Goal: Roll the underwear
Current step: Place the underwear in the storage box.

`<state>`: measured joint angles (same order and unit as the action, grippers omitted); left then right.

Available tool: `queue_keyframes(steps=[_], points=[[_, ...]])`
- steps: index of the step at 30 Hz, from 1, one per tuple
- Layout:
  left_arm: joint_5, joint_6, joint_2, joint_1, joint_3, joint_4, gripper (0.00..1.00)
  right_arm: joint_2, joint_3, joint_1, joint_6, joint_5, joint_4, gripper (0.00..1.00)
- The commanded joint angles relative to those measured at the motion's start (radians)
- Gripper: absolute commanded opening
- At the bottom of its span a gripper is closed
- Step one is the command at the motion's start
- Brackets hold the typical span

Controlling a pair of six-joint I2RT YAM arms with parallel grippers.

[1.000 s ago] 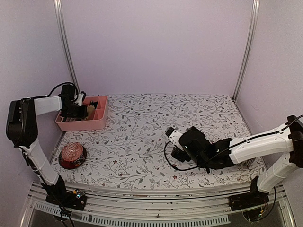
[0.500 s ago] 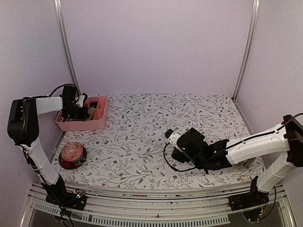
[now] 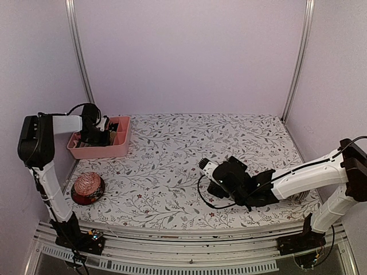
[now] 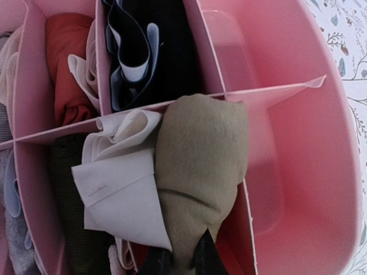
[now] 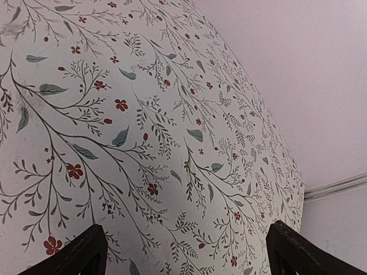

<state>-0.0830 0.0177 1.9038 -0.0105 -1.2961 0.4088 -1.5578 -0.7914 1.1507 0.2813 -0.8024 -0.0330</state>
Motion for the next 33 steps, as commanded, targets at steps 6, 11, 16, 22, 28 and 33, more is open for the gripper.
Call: queue_keyframes(steps=[6, 11, 16, 22, 28, 33], points=[[0.112, 0.059, 0.117, 0.058, -0.041, 0.195, 0.0, -0.022, -0.004, -0.002, 0.001, -0.009, -0.016, 0.99], [0.141, 0.113, 0.168, 0.06, -0.15, 0.324, 0.14, -0.029, -0.006, -0.003, 0.005, -0.003, -0.022, 0.99], [0.111, 0.134, 0.275, 0.066, -0.295, 0.484, 0.21, -0.045, -0.014, -0.003, 0.009, -0.001, -0.018, 0.99], [0.145, 0.135, 0.277, 0.081, -0.352, 0.507, 0.34, -0.051, -0.015, -0.003, 0.016, 0.012, -0.024, 0.99], [0.156, 0.126, 0.219, 0.086, -0.448, 0.508, 0.48, -0.075, -0.028, -0.003, 0.022, 0.014, -0.02, 0.99], [0.175, 0.132, 0.199, 0.097, -0.475, 0.51, 0.56, -0.081, -0.032, -0.003, 0.02, 0.014, -0.017, 0.99]])
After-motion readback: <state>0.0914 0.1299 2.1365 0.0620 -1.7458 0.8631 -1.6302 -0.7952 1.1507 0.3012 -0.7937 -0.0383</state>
